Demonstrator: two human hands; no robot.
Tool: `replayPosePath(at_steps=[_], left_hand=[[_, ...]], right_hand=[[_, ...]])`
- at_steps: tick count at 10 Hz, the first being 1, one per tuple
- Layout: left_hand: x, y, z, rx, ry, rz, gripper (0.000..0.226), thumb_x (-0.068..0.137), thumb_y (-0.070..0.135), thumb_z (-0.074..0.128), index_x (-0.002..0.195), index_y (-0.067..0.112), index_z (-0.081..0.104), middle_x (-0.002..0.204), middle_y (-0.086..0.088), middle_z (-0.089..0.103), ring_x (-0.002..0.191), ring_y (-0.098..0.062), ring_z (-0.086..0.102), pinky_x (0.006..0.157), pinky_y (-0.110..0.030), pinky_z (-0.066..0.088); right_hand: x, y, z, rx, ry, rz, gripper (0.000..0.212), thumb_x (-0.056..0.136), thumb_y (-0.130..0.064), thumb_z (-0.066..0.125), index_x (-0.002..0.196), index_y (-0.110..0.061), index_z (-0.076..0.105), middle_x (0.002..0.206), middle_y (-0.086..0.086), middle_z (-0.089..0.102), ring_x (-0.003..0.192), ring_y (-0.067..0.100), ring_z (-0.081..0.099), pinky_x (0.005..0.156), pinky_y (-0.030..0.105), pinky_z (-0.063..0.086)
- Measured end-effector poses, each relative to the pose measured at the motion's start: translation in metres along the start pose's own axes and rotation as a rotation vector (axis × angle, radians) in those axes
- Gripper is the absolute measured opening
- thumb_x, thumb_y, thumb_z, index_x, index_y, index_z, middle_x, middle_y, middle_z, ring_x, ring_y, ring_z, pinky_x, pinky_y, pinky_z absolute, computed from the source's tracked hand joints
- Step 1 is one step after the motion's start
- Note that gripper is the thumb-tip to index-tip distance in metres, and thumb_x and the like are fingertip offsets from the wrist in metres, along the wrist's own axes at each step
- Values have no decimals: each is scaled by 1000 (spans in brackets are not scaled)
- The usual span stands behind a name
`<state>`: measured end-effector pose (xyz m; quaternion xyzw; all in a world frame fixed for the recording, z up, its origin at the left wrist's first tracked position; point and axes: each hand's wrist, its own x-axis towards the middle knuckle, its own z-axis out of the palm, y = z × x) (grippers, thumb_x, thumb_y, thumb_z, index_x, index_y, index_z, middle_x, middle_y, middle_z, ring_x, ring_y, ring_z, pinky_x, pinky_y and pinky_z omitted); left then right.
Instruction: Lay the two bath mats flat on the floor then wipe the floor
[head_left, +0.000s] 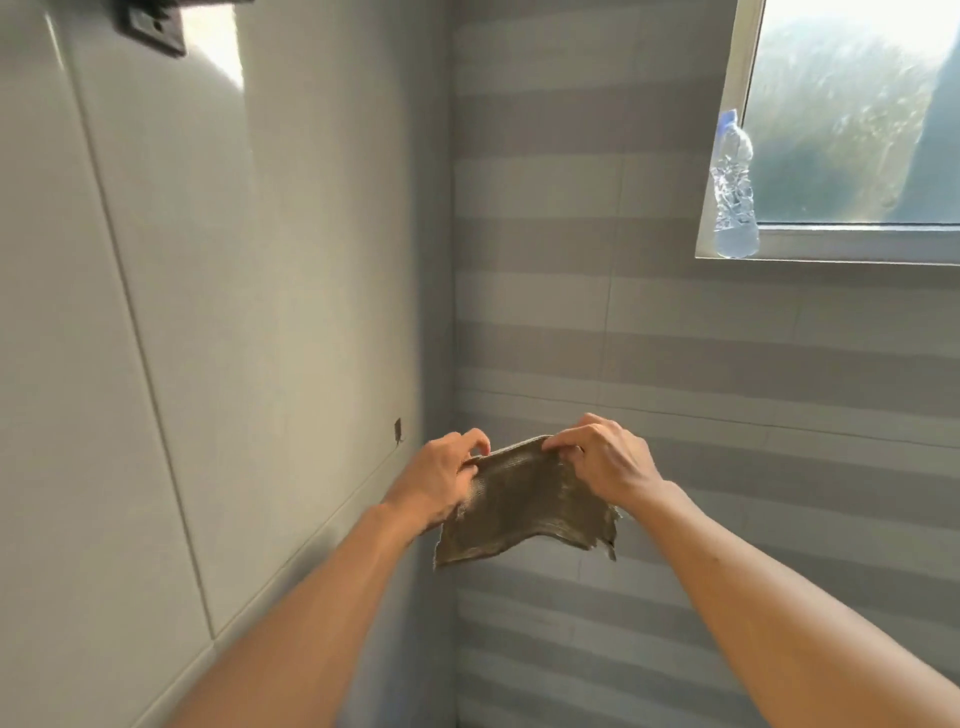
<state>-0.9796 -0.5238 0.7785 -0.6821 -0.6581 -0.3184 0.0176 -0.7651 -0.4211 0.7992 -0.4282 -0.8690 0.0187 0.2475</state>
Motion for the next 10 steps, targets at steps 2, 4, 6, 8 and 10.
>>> replayPosePath(at_steps=[2, 4, 6, 8, 10], left_hand=[[-9, -16, -9, 510, -65, -89, 43, 90, -1, 42, 127, 17, 54, 103, -12, 52, 82, -38, 63, 70, -41, 49], [7, -20, -34, 823, -116, -241, 29, 90, 3, 47, 116, 6, 61, 114, -15, 62, 100, -33, 66, 80, -39, 52], [11, -37, -24, 934, -161, -294, 28, 94, 5, 45, 109, 15, 66, 113, -6, 67, 105, -27, 65, 74, -32, 44], [-18, -70, 37, 805, -281, -357, 27, 95, 5, 47, 107, 14, 70, 109, -7, 70, 101, -28, 67, 73, -32, 48], [-43, -78, 77, 650, -553, -441, 37, 87, 11, 57, 123, 13, 60, 128, -8, 61, 118, -26, 60, 89, -34, 50]], right_hand=[[50, -37, 30, -64, -92, -195, 42, 101, -23, 42, 123, -51, 63, 112, -4, 56, 103, 26, 61, 79, 35, 47], [99, -73, 52, -86, -101, -293, 44, 102, -19, 41, 127, -50, 60, 109, -2, 53, 96, 24, 60, 72, 34, 43], [127, -111, 93, -128, -169, -322, 50, 99, -11, 46, 130, -48, 59, 110, 1, 52, 99, 27, 61, 69, 34, 40], [105, -104, 151, 249, -202, -105, 48, 99, -13, 43, 128, -46, 62, 101, -2, 59, 98, 28, 59, 78, 39, 51], [84, -63, 163, 160, -456, -133, 35, 89, -25, 60, 118, -41, 71, 122, -2, 65, 116, 22, 59, 97, 41, 51]])
